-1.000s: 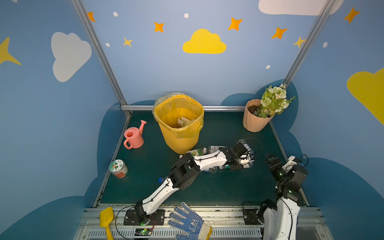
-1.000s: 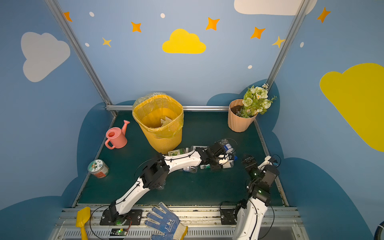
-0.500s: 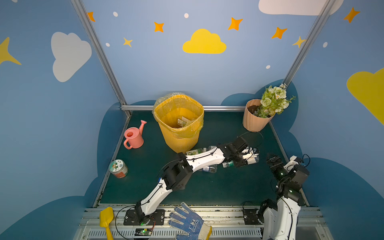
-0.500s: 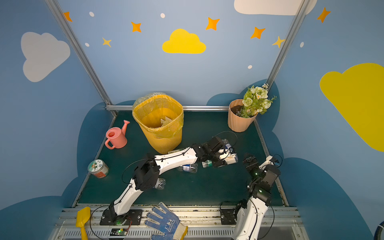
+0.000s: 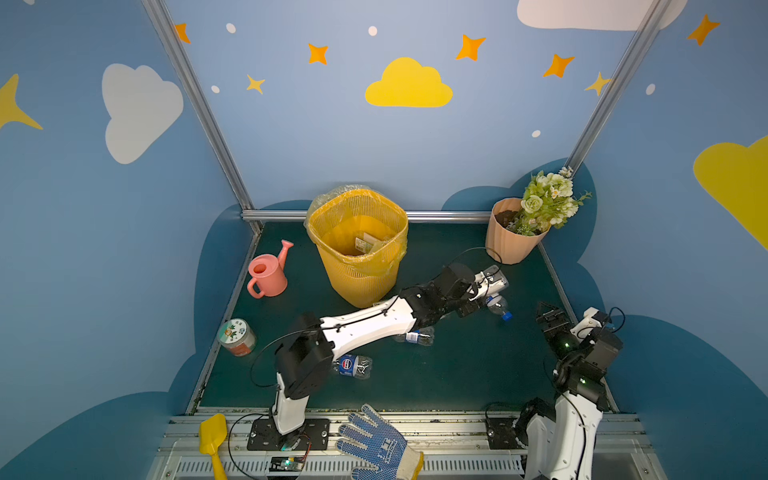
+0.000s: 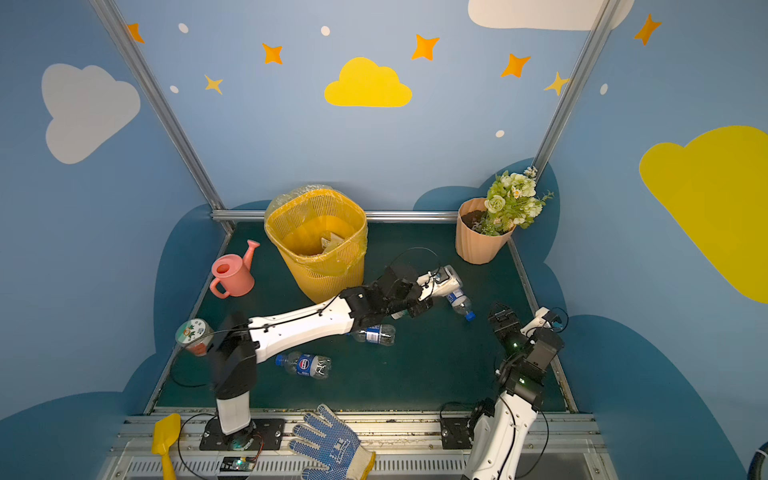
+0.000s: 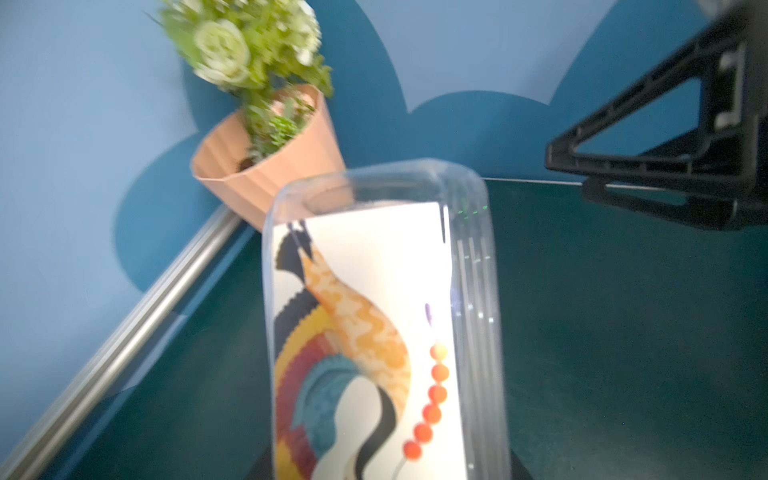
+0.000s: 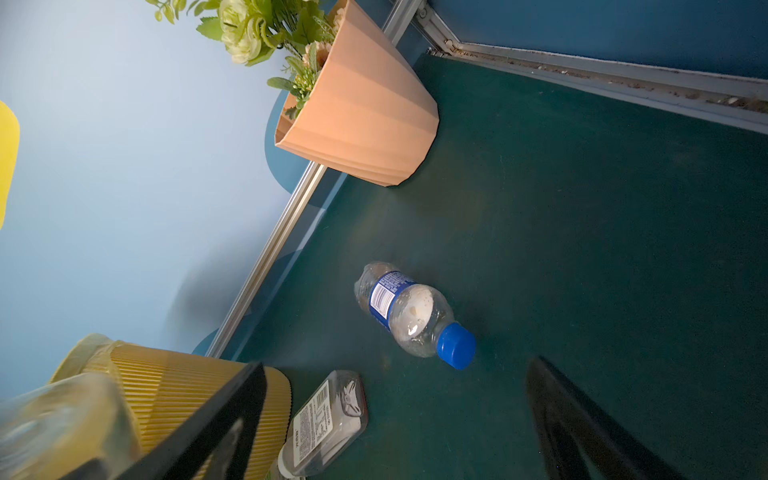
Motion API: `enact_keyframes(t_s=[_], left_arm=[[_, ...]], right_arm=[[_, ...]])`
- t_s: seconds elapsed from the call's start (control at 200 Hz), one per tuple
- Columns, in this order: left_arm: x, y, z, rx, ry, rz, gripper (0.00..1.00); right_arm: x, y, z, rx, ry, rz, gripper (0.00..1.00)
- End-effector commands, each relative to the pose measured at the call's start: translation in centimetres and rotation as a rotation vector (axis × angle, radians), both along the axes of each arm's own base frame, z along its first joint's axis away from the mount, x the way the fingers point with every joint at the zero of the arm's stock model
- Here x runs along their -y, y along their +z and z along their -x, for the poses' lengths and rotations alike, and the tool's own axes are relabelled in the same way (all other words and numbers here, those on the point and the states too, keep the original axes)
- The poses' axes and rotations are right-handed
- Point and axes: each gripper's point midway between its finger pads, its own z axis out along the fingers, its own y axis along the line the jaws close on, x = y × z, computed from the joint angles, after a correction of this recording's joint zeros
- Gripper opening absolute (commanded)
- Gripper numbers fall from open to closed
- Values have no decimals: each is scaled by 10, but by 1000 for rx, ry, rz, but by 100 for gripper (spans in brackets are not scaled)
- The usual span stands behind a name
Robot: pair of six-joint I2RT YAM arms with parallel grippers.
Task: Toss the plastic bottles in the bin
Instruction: 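Lift the crane-printed bottle with the left gripper and release it over the yellow bin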
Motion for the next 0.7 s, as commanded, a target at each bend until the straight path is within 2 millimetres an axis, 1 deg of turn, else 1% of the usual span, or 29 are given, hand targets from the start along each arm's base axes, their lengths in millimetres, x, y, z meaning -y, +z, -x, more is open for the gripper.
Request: enact_keyframes(t_s=[0.0,0.015,0.085,0.18,0.245,0.26,0.295,0.355,0.4,0.476,0.521,0.571,0.591,0.636,0.656,0.696], left_arm=[[-36,121,2,255,93,291,45],[-41,132,6,282,93,314,45],[-65,170,22,385,96,381,46],[-98,214,43,499,96,431,45],[-127,243,59,562,110,511,45],[-131,243,62,572,109,516,45],[-147,257,73,623,109,563,45],[-169,274,90,705,104,618,45],[-182,282,99,757,108,638,44],[-198,290,102,808,146,635,44],[-207,292,95,810,187,627,43],[-215,287,76,781,235,616,43],[-221,285,63,764,268,609,43],[-236,275,28,678,350,621,44],[-243,266,11,637,383,618,44],[-263,248,-27,538,467,637,46]], right_arm=[[-2,18,-5,58,27,8,95],[-3,18,-6,58,27,4,95],[-4,18,-8,67,39,-9,95],[-6,19,-11,72,47,-32,95],[-8,21,-12,74,60,-39,95],[-8,21,-12,72,64,-42,95],[-10,23,-14,75,73,-41,95],[-13,26,-15,80,88,-41,95],[-15,28,-16,83,98,-39,95],[-18,31,-16,87,107,-31,95],[-19,33,-17,91,109,-27,95],[-20,34,-18,92,113,-25,95],[-21,34,-18,93,117,-24,95],[-23,35,-19,95,119,-21,95],[-24,36,-19,94,123,-19,95],[-25,35,-20,92,129,-20,95]])
